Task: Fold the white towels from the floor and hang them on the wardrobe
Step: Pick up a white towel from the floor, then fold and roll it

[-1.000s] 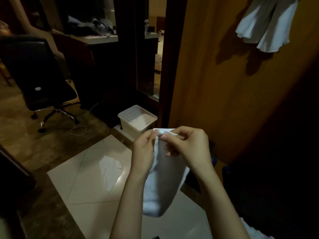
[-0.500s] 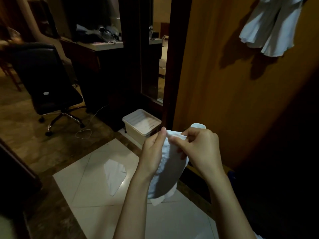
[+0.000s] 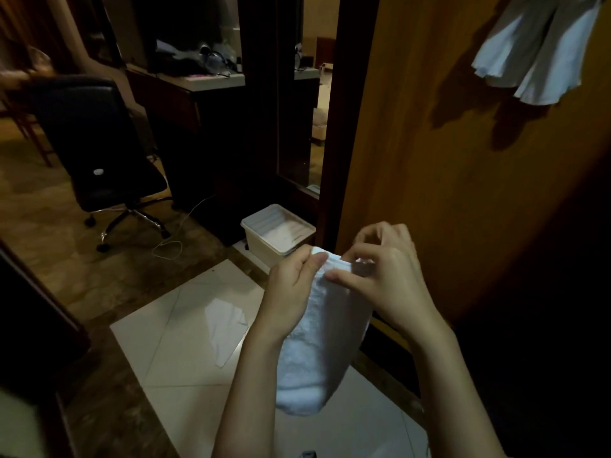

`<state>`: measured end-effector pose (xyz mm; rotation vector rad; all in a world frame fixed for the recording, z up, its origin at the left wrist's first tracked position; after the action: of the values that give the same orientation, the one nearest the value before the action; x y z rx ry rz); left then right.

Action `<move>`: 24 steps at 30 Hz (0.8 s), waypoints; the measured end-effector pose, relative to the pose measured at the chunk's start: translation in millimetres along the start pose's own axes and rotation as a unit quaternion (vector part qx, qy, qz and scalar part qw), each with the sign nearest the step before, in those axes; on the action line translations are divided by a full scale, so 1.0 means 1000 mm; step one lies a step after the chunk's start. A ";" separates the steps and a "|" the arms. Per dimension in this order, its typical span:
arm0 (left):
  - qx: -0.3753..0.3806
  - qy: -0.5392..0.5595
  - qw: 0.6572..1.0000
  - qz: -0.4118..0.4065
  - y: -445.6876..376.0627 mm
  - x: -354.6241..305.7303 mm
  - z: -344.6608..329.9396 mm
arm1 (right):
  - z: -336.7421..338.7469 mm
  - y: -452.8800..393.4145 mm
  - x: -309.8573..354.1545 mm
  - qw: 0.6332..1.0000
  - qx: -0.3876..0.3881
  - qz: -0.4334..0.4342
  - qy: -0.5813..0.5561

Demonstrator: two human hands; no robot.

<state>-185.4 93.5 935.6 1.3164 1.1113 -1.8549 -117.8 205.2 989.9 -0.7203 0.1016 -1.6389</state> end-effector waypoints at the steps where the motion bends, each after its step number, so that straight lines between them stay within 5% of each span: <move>1: -0.004 0.001 1.000 -0.001 0.001 0.001 0.003 | -0.001 -0.001 -0.002 1.000 0.008 0.003 -0.017; 10: -0.071 0.059 0.996 -0.004 0.003 0.004 0.041 | -0.030 0.006 -0.027 0.971 0.158 -0.035 -0.175; 24: -0.024 0.063 0.998 0.005 0.002 0.019 0.058 | -0.023 0.004 -0.026 0.967 0.119 -0.017 -0.223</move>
<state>-215.8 41.3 925.9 1.4255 1.2044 -1.7468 -125.0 220.3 959.8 -0.8883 -0.4273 -1.4519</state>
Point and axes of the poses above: each hand's wrist, its own y-axis away from the middle knuckle, its own z-axis out of the back of the hand, x = y × z, the point moved 9 cm from there along -y, towards the middle knuckle
